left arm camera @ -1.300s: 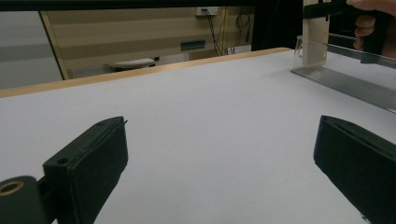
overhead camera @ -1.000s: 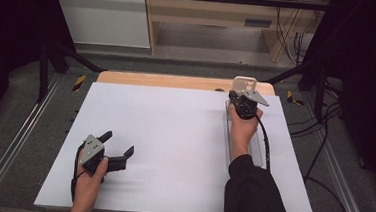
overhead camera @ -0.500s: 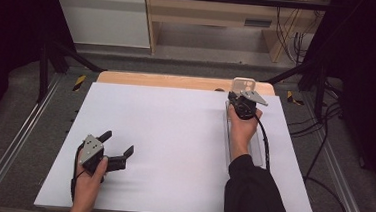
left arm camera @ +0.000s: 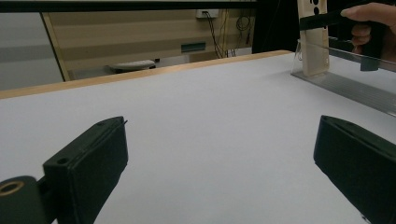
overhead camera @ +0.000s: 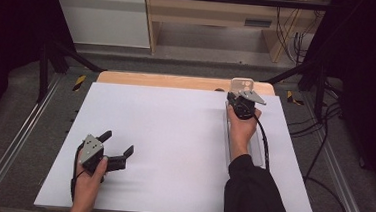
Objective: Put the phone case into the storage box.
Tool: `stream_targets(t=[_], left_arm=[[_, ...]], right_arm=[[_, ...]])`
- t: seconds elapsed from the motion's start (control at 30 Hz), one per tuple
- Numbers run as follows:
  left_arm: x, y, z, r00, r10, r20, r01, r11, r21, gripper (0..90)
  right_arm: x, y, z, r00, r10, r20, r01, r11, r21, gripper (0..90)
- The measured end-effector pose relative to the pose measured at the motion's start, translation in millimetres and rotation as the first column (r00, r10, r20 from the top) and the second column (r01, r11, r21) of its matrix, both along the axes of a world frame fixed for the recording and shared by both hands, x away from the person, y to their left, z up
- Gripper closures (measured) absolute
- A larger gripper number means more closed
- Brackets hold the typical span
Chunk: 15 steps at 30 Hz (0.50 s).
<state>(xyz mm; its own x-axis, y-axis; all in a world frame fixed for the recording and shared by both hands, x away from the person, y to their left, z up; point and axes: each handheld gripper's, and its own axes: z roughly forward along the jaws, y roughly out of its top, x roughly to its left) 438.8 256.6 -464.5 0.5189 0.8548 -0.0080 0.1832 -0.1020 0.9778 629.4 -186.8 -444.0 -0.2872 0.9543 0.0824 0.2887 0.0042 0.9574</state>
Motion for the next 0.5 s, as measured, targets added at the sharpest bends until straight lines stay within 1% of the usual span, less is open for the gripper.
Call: stream_targets(t=[0.27, 0.5], left_arm=[[0.3, -0.4, -0.4, 1.0000, -0.003, -0.004, 0.003, 1.0000, 0.006, 3.1], [0.3, -0.3, -0.2, 1.0000, -0.003, -0.004, 0.003, 1.0000, 0.005, 3.1]], right_arm=[[0.5, 0.7, 0.4, 1.0000, 0.000, -0.004, 0.000, 0.9999, -0.012, 87.6], [0.9, 0.3, 0.4, 1.0000, -0.001, -0.009, 0.001, 1.0000, -0.009, 87.5]])
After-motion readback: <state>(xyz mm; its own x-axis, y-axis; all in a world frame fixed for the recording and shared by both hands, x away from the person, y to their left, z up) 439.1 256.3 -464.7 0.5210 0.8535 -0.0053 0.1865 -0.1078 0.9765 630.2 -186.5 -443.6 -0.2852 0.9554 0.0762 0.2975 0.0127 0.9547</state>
